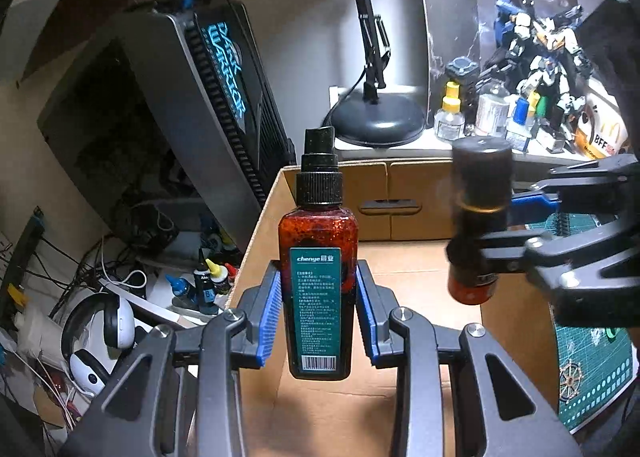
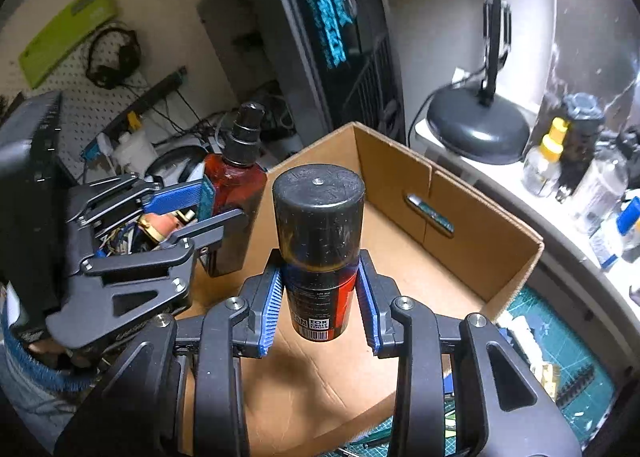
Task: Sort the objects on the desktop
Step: 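Lower both items into the box and open both tools to release them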
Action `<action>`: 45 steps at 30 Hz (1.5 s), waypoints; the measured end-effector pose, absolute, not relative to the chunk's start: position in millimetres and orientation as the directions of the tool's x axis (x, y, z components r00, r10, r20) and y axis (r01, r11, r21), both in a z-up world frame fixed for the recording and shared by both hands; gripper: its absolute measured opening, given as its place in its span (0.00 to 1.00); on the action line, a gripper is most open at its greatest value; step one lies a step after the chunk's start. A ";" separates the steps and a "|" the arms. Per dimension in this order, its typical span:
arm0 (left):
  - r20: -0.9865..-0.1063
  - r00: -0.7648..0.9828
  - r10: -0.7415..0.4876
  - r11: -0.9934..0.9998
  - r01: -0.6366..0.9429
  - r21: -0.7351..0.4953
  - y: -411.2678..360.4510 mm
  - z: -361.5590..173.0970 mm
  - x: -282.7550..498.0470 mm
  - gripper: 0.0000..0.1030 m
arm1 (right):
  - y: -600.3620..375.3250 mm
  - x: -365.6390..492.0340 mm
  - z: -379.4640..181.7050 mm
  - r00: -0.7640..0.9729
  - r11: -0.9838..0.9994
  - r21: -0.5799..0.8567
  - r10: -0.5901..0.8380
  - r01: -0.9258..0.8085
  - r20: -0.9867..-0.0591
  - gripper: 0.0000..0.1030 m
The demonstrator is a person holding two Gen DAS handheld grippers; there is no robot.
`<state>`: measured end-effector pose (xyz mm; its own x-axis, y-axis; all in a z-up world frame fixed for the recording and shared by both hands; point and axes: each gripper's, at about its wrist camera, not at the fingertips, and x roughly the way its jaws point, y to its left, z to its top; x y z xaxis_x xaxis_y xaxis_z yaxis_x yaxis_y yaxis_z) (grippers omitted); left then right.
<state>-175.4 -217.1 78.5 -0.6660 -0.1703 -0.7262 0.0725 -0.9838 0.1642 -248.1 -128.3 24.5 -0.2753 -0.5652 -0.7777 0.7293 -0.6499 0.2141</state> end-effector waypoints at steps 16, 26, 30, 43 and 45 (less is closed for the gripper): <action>-0.903 -0.421 -0.083 -0.986 0.165 0.014 -264.5 21.4 -245.2 0.33 | -169.3 -325.5 -35.8 -0.191 -0.793 0.141 -0.309 0.593 -0.931 0.32; -0.975 -0.216 -0.047 -0.987 0.160 0.012 -277.9 -25.1 -251.6 0.33 | -171.6 -339.6 -76.9 -0.098 -0.811 0.067 -0.152 0.581 -0.984 0.32; -0.982 -0.186 -0.047 -0.984 0.180 0.013 -277.0 -34.1 -262.1 0.33 | -176.5 -356.5 -88.7 -0.077 -0.835 0.031 -0.087 0.549 -0.993 0.32; -0.993 -0.115 -0.004 -0.989 0.148 -0.014 -259.3 -73.2 -282.3 0.33 | -209.9 -364.3 -146.8 0.041 -0.811 0.048 -0.029 0.583 -0.999 0.31; -0.994 -0.107 -0.002 -0.988 0.152 -0.014 -260.2 -75.6 -285.3 0.33 | -212.9 -367.0 -154.3 0.057 -0.813 0.044 -0.013 0.580 -0.998 0.31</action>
